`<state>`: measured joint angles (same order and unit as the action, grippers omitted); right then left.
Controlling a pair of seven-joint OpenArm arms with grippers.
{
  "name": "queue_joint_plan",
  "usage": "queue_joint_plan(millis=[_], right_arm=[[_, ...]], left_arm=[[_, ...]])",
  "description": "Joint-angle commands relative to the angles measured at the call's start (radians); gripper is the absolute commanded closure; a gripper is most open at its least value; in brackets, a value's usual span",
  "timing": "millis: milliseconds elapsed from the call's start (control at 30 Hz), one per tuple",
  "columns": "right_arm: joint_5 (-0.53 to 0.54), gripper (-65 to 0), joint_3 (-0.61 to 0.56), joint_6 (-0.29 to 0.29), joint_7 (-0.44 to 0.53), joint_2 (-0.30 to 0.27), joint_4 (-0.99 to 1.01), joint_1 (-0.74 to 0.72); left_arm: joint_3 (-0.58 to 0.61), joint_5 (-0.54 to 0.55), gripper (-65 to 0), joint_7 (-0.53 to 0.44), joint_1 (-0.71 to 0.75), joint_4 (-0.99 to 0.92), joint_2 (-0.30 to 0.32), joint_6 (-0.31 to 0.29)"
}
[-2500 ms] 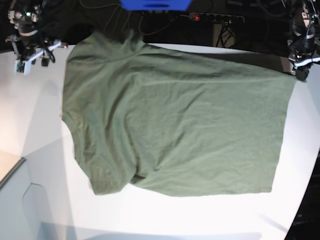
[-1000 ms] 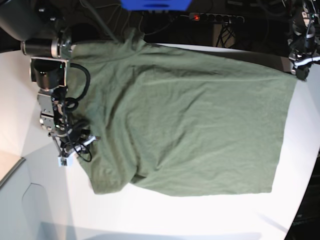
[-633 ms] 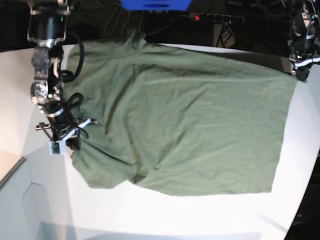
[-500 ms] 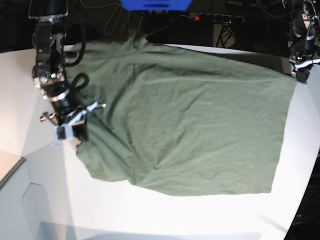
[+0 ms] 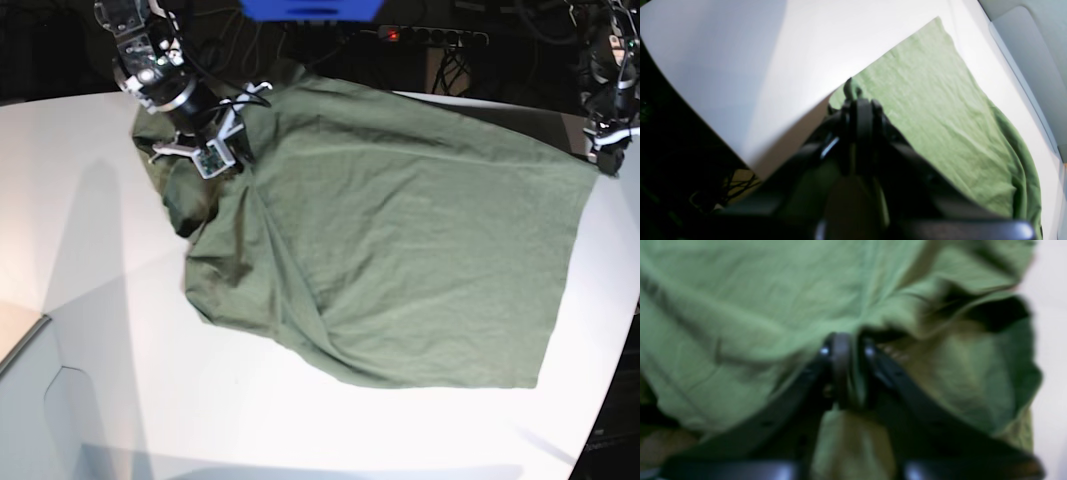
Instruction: Layout the t-shirt on the table in an organized manner, then fold the t-shirt properly
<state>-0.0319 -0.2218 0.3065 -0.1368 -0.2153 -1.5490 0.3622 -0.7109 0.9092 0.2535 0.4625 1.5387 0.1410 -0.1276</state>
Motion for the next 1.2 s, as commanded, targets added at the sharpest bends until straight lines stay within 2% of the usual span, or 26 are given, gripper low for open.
queue_joint_plan(millis=[0,67,133,200,300,400,533,700,833,1033,1100,1167], right_arm=[[-0.004,-17.1,0.009,0.0,0.032,-0.002,-0.02,-0.004],[-0.016,-25.2,0.019,0.0,0.033,-0.003,-0.049,-0.004],[-0.01,-30.6,0.071,0.0,0.033,-0.005,-0.097,-0.004],[-0.009,-32.0,0.147,0.0,0.039,0.006,-0.141,-0.01],[-0.009,-32.6,0.252,0.0,0.032,0.058,-0.15,-0.085],[-0.009,-32.6,0.313,0.0,-0.001,0.081,-0.041,-0.219],[-0.007,-32.7,0.309,0.0,-0.09,0.083,0.2,-0.434],[-0.007,-32.7,0.275,0.0,-0.088,0.083,0.511,-0.636],[-0.009,-32.7,0.275,0.0,-0.083,0.081,0.695,-0.731],[-0.012,-31.9,0.275,0.0,-0.001,0.08,0.856,-0.773],[-0.013,-29.0,0.272,0.0,0.029,0.08,0.876,-0.77],[-0.013,-18.3,0.253,0.0,0.064,0.08,0.876,-0.767]], left_arm=[[-0.006,0.004,-0.1,-0.021,0.003,0.016,0.016,-0.011],[-0.006,0.004,-0.1,-0.021,0.003,0.016,0.016,-0.011],[-0.006,0.004,-0.1,-0.021,0.003,0.016,0.029,-0.011],[-0.006,0.004,-0.1,-0.021,0.005,0.016,0.033,-0.011],[-0.008,0.004,-0.1,-0.023,0.008,0.015,0.035,-0.011],[-0.008,0.004,-0.1,-0.024,0.009,0.015,0.035,-0.011],[-0.008,0.004,-0.1,-0.023,0.011,0.015,0.035,-0.011],[-0.008,0.004,-0.1,-0.023,0.009,0.015,0.035,-0.011],[-0.008,0.004,-0.1,-0.023,0.006,0.015,0.035,-0.01],[-0.008,0.004,-0.1,-0.026,0.005,0.015,0.033,-0.008],[-0.008,0.004,-0.1,-0.026,0.005,0.015,0.033,-0.007],[-0.008,0.004,-0.1,-0.026,0.005,0.015,0.035,-0.007]])
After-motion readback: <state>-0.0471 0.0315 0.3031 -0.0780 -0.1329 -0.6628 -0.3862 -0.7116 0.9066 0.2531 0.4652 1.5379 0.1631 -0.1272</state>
